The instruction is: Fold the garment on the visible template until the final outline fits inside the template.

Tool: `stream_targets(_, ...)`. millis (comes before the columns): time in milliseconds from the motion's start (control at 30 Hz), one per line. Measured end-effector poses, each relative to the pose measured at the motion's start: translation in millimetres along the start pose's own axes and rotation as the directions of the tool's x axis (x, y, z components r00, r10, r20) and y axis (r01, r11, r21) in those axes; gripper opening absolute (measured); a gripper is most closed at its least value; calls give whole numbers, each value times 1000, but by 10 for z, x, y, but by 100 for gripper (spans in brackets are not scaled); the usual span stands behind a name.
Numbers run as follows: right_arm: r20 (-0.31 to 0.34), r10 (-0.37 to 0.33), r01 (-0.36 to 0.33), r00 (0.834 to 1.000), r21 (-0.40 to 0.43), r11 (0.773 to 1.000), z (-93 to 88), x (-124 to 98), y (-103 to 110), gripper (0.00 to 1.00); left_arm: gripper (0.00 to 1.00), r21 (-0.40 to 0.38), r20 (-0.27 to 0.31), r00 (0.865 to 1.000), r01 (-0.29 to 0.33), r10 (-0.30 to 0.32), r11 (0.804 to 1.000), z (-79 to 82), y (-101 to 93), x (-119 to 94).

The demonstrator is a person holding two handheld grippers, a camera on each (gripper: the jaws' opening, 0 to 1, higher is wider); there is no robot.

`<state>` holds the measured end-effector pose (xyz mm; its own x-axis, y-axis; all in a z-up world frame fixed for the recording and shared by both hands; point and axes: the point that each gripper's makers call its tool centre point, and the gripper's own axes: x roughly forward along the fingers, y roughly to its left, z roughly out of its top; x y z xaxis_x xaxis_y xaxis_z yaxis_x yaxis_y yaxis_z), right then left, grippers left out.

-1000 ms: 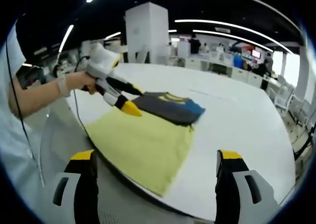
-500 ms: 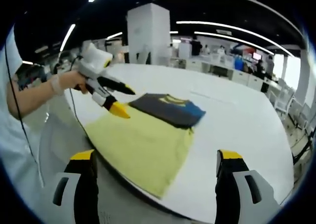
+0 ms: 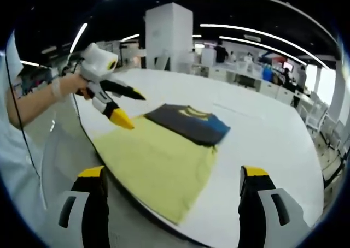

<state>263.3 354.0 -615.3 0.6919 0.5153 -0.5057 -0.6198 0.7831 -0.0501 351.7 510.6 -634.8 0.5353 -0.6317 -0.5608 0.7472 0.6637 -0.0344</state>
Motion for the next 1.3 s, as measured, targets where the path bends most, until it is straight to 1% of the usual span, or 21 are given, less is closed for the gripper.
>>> stream_targets(67,1,2,-2,1000,-1,1000,13,16,2,100,87,-11,2,1000,-2,2,1000,-7,21,-38)
stream_targets(300,1,7,-7,1000,-11,1000,83,86,9,100,93,-7,4,1000,-14,14,1000,-49,75,-142)
stream_targets(400,-1,8,-8,1000,-16,1000,105,111,20,100,94,-13,10,1000,-19,19,1000,-48,103,-177)
stream_targets(467,-3,10,-10,1000,-18,1000,112,124,30,100,94,-14,13,999,-38,38,999,-42,147,-203)
stream_targets(567,-6,13,-13,1000,-19,1000,121,142,48,100,100,-15,14,999,-40,40,999,-41,168,-224)
stream_targets(800,-8,11,-11,1000,-19,1000,146,177,59,100,100,-8,15,999,-33,33,999,-44,174,-267)
stream_targets(900,-10,9,-9,1000,-20,1000,150,184,67,100,100,-9,7,1000,-25,25,1000,-71,167,-291)
stream_targets(1100,-15,5,-5,1000,-19,1000,144,208,84,100,100,-12,19,999,-39,39,999,-85,196,-376)
stream_targets(1300,-11,3,-3,1000,-19,1000,169,237,92,100,100,-11,21,999,-37,37,999,-104,201,-446)
